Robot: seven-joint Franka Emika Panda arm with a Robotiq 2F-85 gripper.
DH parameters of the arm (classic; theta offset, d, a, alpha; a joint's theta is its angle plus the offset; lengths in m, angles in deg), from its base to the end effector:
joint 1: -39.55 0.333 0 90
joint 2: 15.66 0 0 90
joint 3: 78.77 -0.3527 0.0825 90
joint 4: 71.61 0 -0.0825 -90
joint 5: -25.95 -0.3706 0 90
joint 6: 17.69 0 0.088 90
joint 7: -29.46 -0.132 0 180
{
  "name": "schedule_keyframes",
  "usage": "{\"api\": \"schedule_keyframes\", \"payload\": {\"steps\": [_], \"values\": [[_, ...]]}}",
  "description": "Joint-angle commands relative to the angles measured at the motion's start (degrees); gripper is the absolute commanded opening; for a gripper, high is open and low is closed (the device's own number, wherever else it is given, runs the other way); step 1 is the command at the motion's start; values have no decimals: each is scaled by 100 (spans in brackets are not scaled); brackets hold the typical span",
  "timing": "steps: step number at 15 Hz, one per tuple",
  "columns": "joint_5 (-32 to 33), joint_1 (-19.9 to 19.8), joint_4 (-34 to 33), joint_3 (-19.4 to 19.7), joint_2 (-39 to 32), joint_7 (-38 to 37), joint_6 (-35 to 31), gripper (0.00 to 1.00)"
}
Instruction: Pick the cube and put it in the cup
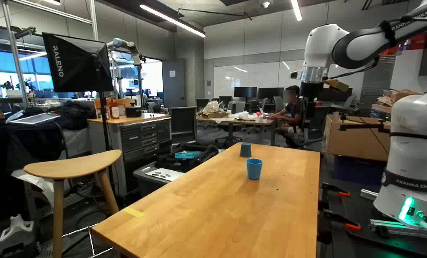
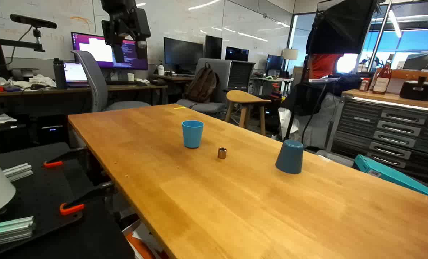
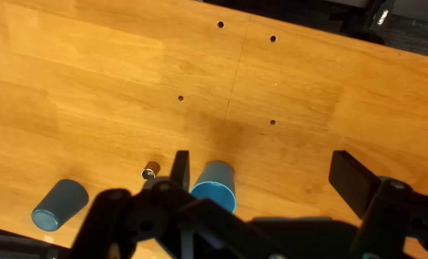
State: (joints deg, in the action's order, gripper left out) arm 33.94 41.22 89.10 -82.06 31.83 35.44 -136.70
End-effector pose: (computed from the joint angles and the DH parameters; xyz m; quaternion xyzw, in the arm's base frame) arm 0.2698 0.0128 0.4402 0.9883 0.1172 0.0478 0.0845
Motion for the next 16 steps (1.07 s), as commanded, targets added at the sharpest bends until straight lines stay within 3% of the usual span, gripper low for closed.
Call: {"api": "schedule_keyframes", "payload": {"steps": [1,5,12,16], "values": [[41,55,-10,49,-8,-36,27,100],[41,55,-8,49,-22,-36,30,100],[-109,-657,-1118,621,-2355,-549,-403,100],[-487,-863,-1924,843,-3706,-1007,-549,100]]}}
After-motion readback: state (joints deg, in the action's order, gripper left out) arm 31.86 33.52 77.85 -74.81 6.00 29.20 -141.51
